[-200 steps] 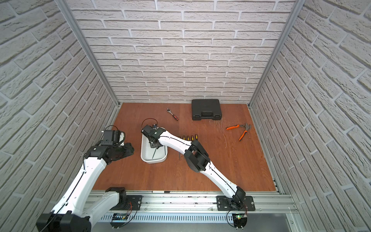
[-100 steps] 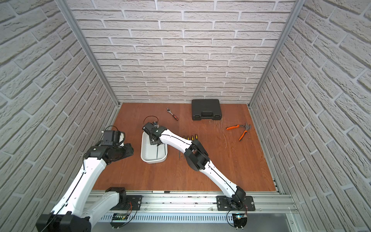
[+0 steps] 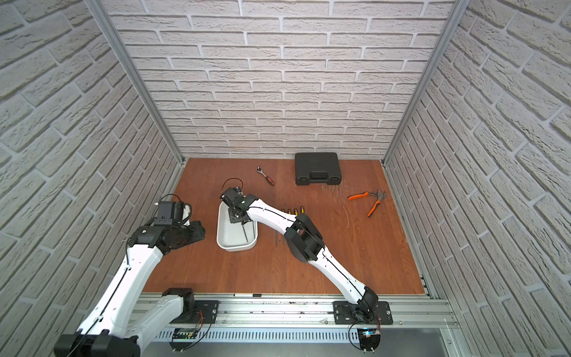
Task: Take the file tool out of the storage box
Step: Pick up the file tool from the storage box, then place the file tool at the center of the board.
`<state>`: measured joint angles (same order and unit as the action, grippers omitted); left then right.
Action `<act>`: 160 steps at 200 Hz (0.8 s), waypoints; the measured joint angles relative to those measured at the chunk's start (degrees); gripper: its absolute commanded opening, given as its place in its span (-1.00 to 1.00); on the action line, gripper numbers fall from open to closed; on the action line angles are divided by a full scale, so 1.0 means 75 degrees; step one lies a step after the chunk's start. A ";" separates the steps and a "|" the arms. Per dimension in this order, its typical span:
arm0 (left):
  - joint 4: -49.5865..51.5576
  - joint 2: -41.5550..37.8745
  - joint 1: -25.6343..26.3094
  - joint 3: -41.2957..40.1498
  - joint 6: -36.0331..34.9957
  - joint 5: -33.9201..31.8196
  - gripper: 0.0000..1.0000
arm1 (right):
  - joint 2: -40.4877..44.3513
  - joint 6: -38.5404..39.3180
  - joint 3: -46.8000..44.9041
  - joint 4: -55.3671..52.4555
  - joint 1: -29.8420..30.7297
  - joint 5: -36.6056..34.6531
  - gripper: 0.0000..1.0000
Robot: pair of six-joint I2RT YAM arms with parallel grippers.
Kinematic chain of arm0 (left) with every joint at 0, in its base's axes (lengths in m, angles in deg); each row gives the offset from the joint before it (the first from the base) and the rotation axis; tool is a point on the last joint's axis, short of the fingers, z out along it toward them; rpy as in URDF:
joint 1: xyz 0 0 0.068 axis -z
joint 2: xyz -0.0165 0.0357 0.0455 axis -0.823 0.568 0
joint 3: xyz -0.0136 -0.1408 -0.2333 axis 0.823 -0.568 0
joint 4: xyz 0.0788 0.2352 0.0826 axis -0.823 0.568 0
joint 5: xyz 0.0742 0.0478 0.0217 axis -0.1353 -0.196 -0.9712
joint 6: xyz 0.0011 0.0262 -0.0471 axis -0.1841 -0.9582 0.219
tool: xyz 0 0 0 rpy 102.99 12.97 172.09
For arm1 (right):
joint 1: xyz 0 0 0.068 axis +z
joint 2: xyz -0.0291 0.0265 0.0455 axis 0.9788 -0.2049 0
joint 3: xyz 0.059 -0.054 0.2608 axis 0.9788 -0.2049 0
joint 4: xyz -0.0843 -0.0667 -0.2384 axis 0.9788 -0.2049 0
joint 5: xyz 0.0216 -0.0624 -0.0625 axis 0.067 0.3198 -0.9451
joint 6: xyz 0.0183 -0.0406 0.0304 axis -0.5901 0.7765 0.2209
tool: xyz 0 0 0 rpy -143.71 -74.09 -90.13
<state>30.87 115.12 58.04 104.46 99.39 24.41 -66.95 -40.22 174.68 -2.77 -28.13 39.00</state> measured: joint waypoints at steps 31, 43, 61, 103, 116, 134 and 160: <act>0.0076 -0.0093 0.0000 0.0000 0.0000 0.0000 0.10 | 0.0886 0.0090 -0.0854 0.0597 -0.0003 0.0140 -0.95; 0.0093 -0.0117 0.0000 0.0000 0.0006 -0.0003 0.10 | 0.1309 0.0195 -0.1000 0.0737 -0.0032 0.0096 -0.95; 0.0096 -0.0140 0.0000 0.0000 0.0017 0.0000 0.10 | 0.2101 0.0385 -0.1381 0.1026 -0.0076 -0.0047 -0.95; 0.0017 -0.0143 0.0009 -0.0006 0.0137 0.0082 0.10 | 0.4433 0.0874 -0.3360 0.1527 -0.0239 -0.0836 -0.95; -0.0082 -0.0137 0.0038 -0.0020 0.0187 0.0134 0.10 | 0.5109 0.1014 -0.4185 0.1556 -0.0338 -0.1192 -0.95; -0.0169 -0.0117 0.0087 -0.0035 0.0221 0.0189 0.10 | 0.5971 0.1204 -0.5409 0.1501 -0.0565 -0.1679 -0.95; -0.0297 -0.0099 0.0128 -0.0058 0.0251 0.0236 0.10 | 0.6828 0.1367 -0.6959 0.1390 -0.1099 -0.2072 -0.95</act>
<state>28.64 114.38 59.00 104.02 101.27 26.18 -15.74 -29.97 122.49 7.66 -36.37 23.46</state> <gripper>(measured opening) 0.549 0.167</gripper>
